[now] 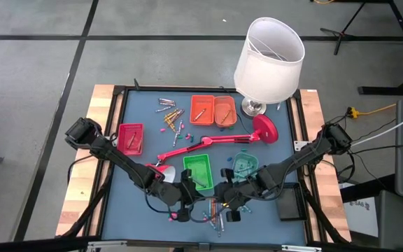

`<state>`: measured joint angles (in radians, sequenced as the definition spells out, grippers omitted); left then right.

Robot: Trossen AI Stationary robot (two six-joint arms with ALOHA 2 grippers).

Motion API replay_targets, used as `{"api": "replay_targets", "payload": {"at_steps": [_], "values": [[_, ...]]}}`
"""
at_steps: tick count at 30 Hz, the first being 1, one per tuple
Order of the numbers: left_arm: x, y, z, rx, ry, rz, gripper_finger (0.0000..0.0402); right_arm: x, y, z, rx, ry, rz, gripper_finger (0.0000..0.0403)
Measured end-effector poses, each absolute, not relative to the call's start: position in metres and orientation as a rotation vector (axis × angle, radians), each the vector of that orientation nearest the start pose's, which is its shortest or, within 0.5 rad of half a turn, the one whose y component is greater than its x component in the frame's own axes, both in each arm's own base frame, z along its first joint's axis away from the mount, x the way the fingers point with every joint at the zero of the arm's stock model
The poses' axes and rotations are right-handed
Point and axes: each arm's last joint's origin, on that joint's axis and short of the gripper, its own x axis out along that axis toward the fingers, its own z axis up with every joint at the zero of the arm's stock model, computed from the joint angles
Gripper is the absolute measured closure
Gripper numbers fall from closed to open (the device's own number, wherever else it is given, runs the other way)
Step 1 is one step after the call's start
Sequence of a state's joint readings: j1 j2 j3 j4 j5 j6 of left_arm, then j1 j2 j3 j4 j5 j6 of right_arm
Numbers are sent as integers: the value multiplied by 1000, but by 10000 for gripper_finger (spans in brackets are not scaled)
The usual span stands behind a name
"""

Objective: Sort crayons
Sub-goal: Put the orange crayon into the black bin

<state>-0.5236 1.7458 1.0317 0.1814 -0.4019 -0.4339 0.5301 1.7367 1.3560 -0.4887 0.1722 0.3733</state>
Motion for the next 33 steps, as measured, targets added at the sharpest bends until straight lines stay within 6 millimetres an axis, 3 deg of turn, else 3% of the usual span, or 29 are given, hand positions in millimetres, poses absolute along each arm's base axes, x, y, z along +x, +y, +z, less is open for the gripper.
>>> {"api": "replay_targets", "payload": {"at_steps": [8, 13, 19, 26, 33], "values": [[327, -176, 200, -187, 494, -13, 395, 326, 185, 255, 47, 867, 175, 386], [327, -176, 200, -187, 493, -14, 384, 326, 186, 255, 59, 877, 185, 378], [328, -176, 201, -189, 490, -14, 331, 314, 181, 261, 140, 972, 196, 373], [327, -176, 200, -182, 502, -11, 286, 264, 176, 290, 185, 1099, 98, 385], [327, -176, 200, -182, 502, -12, 275, 195, 201, 291, 237, 1209, -198, 376]]}}
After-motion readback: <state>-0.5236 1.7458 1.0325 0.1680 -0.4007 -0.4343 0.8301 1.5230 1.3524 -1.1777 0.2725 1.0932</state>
